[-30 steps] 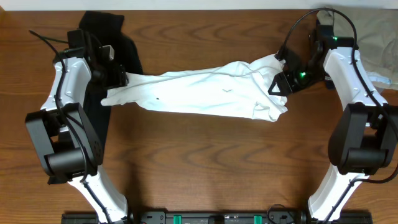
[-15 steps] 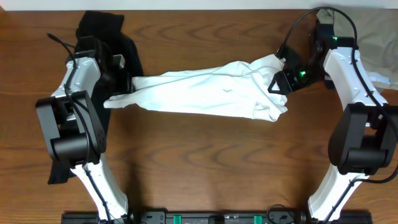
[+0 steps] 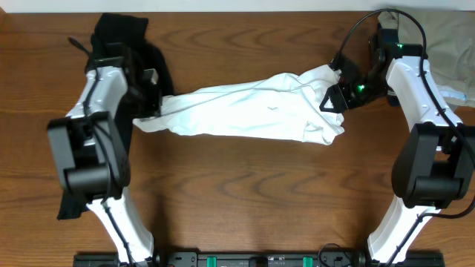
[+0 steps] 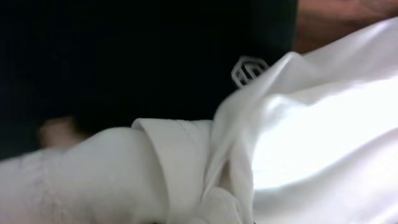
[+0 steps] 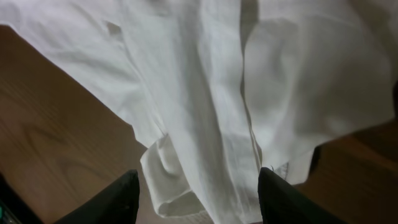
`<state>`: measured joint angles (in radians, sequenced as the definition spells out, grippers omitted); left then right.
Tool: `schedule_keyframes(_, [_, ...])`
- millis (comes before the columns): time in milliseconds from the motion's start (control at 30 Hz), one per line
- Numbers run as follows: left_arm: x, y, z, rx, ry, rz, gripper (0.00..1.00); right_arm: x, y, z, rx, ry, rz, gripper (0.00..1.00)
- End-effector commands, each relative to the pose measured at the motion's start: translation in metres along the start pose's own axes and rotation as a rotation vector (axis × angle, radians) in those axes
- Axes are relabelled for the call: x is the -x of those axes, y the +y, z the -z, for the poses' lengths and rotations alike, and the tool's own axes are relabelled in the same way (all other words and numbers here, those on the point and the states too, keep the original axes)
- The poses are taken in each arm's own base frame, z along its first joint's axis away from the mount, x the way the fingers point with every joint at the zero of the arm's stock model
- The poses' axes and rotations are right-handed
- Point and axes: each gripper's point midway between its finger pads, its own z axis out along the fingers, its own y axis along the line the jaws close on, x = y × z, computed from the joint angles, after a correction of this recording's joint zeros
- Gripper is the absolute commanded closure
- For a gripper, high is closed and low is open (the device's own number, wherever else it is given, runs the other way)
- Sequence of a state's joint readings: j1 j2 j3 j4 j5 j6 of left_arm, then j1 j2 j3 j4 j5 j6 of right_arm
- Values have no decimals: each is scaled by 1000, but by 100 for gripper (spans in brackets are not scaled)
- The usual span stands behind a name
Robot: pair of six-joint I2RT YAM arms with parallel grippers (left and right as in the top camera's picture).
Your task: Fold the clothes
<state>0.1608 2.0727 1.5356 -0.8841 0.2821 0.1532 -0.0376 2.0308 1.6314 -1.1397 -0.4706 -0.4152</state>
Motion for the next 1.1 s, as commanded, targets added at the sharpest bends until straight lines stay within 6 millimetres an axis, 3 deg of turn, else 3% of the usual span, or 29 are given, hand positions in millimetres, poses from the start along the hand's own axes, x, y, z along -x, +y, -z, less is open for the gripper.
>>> schedule_keyframes(0, [6,5,61,28,-124,28,94,5,5,10,-2,-26,-14,41])
schedule_keyframes(100, [3,6,93,36,-188,48,94,5,7,9,-1,-25,-28,41])
schedule_keyframes(200, [3,6,114,41,-240,63,94,6,9,8,-1,-24,-19,39])
schedule_keyframes(333, [1,-6,118,0,-243,57,94,9,10,7,-4,-32,-9,38])
schedule_keyframes(567, [1,-57,102,-51,-206,-37,94,11,10,7,-6,-38,-12,37])
schedule_keyframes(800, [18,-115,78,-86,-238,-136,94,11,11,6,-4,-35,-10,36])
schedule_keyframes(1067, [36,-149,23,-93,-230,-169,94,11,12,5,-4,-34,-6,36])
